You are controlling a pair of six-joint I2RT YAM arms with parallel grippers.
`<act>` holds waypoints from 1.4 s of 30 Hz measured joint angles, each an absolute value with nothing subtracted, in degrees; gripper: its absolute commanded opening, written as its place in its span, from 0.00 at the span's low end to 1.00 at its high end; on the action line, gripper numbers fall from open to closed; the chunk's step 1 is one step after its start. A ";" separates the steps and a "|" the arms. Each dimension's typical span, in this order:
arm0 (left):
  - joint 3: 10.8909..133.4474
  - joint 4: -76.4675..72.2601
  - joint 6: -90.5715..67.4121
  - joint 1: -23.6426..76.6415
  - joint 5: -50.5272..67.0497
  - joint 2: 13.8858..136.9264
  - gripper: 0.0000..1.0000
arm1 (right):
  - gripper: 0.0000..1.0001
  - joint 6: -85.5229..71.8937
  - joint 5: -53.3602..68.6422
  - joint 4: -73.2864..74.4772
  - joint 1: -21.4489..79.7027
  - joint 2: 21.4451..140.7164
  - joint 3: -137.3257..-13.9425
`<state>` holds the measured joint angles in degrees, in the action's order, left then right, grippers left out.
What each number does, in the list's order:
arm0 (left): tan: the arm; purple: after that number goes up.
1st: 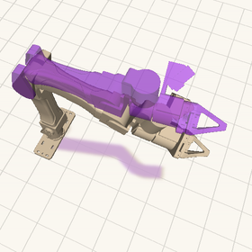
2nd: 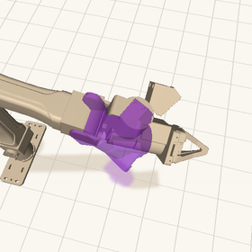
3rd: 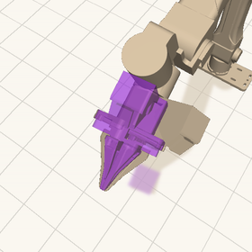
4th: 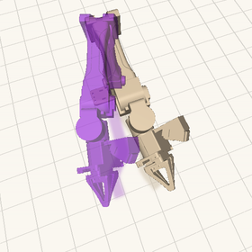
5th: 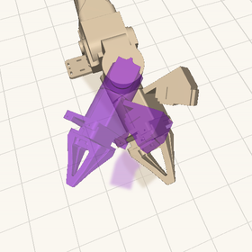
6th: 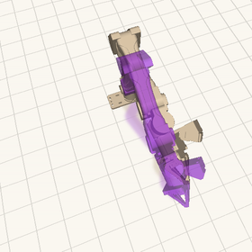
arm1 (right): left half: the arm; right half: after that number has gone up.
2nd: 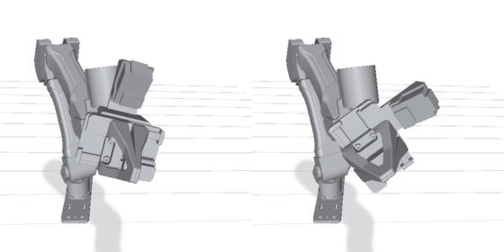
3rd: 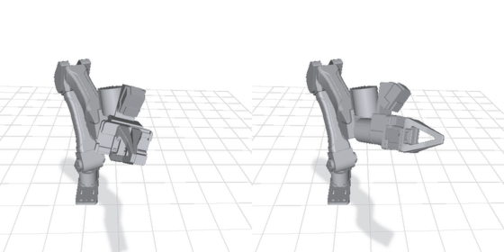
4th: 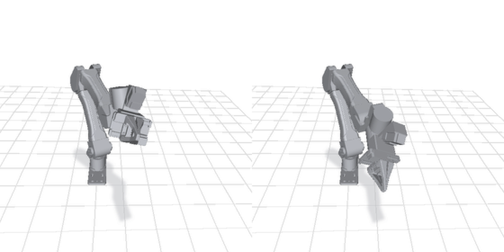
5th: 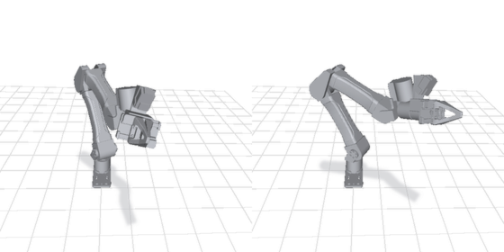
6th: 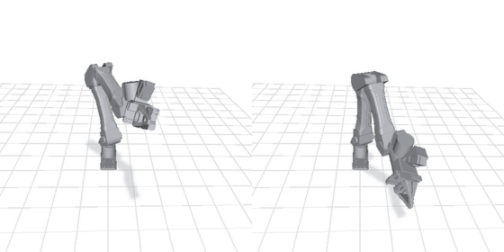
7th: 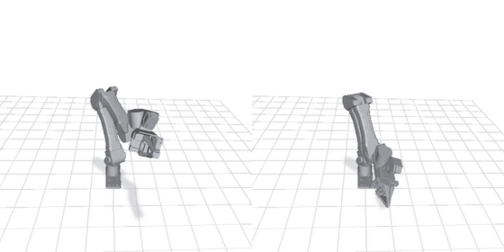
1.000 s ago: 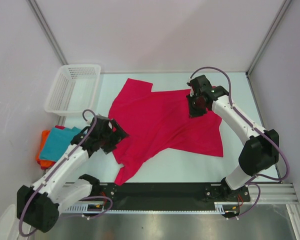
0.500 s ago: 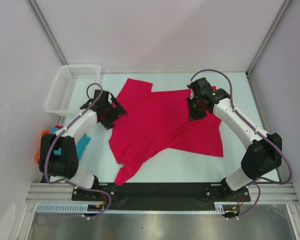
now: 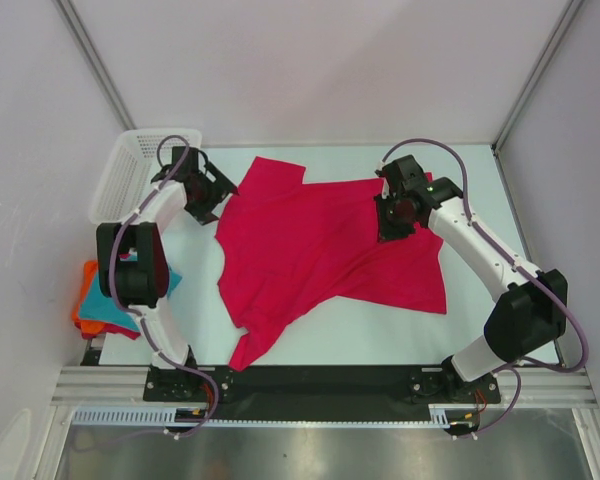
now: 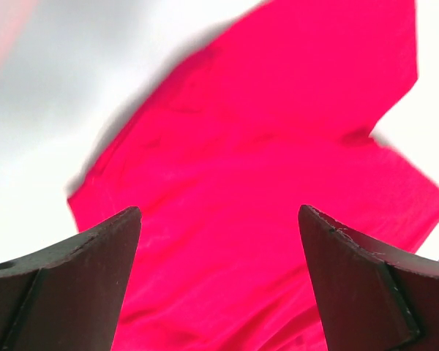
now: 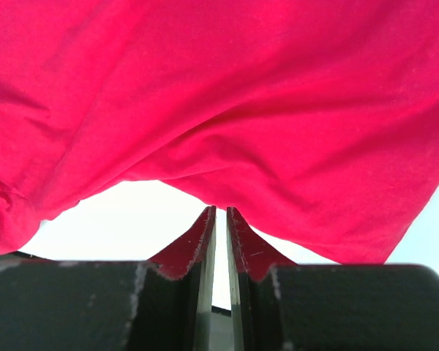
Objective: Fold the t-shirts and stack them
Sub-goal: Flatten out the tshirt
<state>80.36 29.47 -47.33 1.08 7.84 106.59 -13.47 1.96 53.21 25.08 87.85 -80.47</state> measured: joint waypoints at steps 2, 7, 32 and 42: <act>82.83 29.65 -47.00 0.62 7.88 108.51 0.93 | 0.16 -13.47 2.07 53.30 25.15 87.85 -80.47; 84.73 30.17 -45.82 -0.36 7.49 111.81 0.93 | 0.16 -13.47 2.39 53.52 25.39 87.85 -80.47; 92.33 35.94 -20.73 5.06 -2.74 119.39 0.91 | 0.16 -13.45 2.52 55.09 25.45 87.83 -80.49; 92.40 36.49 -20.82 5.72 -1.26 122.15 0.67 | 0.16 -13.41 2.50 55.22 25.41 86.76 -80.49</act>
